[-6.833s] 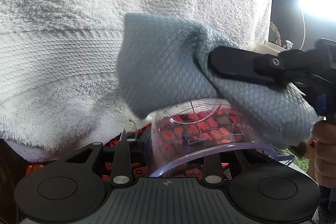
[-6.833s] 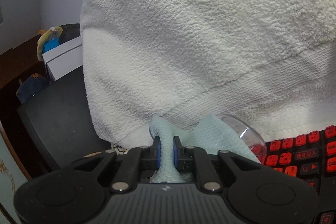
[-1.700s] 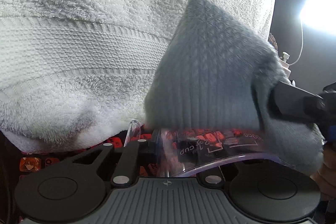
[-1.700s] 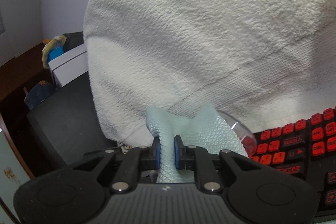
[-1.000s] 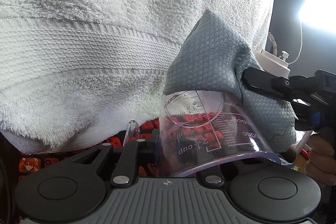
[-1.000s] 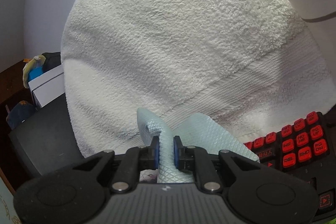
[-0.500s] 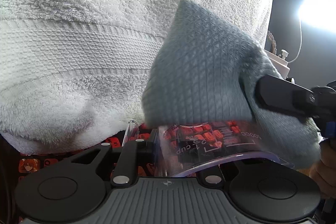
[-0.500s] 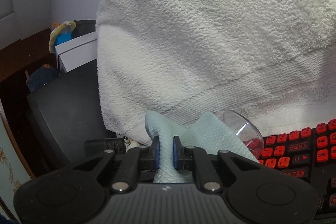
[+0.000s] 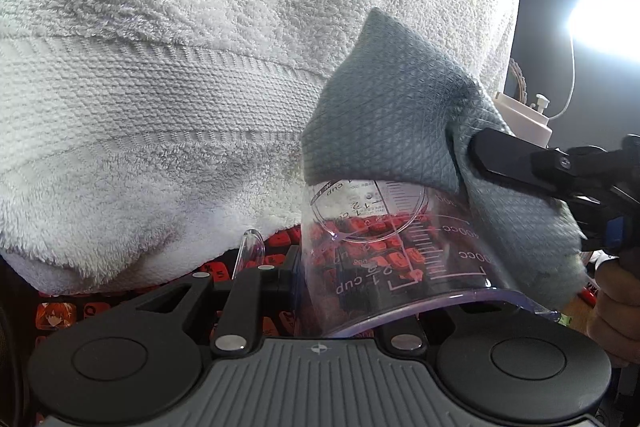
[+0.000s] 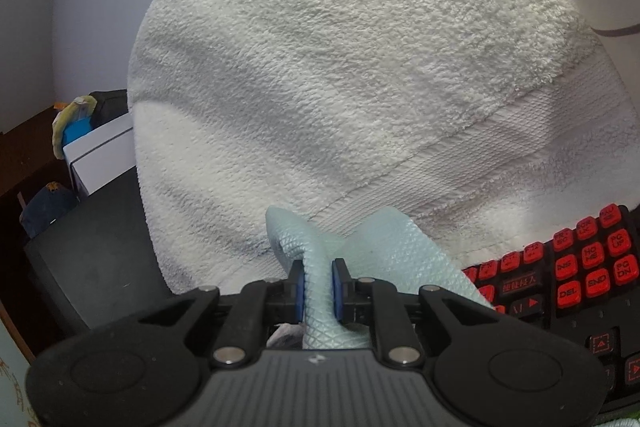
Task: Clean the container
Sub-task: 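Rub the cloth back and forth over the cup's rim with the right gripper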
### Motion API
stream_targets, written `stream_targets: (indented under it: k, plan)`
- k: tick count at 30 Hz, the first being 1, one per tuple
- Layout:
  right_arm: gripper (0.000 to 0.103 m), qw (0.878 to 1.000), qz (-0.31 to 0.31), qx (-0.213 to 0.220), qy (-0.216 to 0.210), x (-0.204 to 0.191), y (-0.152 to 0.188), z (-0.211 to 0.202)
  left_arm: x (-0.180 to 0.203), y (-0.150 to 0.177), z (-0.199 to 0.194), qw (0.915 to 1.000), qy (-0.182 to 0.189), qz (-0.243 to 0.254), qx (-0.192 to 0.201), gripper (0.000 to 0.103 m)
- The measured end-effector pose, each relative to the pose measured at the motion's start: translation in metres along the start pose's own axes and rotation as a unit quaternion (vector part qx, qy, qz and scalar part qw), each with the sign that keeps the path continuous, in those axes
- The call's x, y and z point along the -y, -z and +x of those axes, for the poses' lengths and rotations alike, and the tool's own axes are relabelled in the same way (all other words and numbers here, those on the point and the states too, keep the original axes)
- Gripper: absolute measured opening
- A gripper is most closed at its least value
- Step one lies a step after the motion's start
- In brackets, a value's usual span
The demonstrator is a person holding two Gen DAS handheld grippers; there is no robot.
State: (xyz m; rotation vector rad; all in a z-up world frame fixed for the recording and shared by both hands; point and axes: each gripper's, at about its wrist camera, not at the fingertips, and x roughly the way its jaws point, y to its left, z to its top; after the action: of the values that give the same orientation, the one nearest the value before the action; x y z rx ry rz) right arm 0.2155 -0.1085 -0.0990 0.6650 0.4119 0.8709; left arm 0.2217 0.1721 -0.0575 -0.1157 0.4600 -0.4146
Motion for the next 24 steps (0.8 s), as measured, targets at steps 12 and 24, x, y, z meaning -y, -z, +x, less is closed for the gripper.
stream_targets:
  k: [12,24]
  plan:
    - [0.010,0.998,-0.032,-0.034,-0.034,-0.015,0.006,0.005,0.000,0.001,-0.003,1.0000,-0.001,0.002,0.000,0.016]
    - [0.010,1.000,0.019,0.015,0.020,0.011,-0.005,-0.004,0.005,-0.001,0.002,1.0000,-0.001,0.003,-0.001,0.017]
